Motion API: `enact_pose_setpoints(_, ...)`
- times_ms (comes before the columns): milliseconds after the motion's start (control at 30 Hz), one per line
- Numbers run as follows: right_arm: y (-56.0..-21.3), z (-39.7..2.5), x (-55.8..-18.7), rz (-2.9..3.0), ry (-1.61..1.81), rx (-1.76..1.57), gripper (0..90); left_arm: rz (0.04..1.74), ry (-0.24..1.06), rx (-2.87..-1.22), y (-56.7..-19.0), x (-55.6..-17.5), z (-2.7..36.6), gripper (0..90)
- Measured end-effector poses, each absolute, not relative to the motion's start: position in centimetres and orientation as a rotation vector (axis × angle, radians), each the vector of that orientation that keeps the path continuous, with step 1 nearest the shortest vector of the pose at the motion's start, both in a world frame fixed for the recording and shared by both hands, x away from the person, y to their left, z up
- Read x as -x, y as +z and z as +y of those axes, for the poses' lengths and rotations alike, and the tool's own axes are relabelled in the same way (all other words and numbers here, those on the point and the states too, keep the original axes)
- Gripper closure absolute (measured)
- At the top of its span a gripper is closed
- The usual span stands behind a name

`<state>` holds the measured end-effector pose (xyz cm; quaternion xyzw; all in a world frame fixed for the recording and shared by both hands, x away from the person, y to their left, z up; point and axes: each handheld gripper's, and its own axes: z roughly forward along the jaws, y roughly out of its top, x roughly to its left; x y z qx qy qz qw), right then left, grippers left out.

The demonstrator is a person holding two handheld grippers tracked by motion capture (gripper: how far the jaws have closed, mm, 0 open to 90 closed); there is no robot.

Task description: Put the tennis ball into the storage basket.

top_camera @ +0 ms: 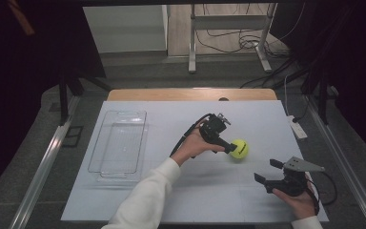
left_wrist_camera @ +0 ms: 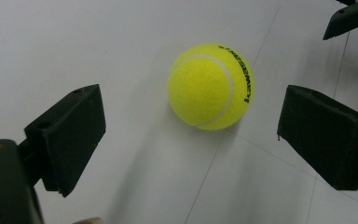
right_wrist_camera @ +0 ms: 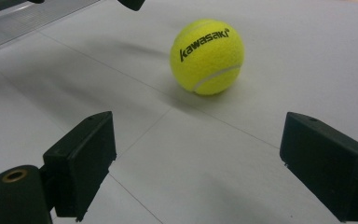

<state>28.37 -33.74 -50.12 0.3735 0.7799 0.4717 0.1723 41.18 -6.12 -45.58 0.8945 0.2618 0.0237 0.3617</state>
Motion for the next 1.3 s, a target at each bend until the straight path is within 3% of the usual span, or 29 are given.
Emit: enact_pose_setpoints(1300,-50.2,-33.8,-28.4,2.218,1.334,-1.058,10.8,0.688,0.007,-2.342,-46.6,-42.7,-9.8,6.4)
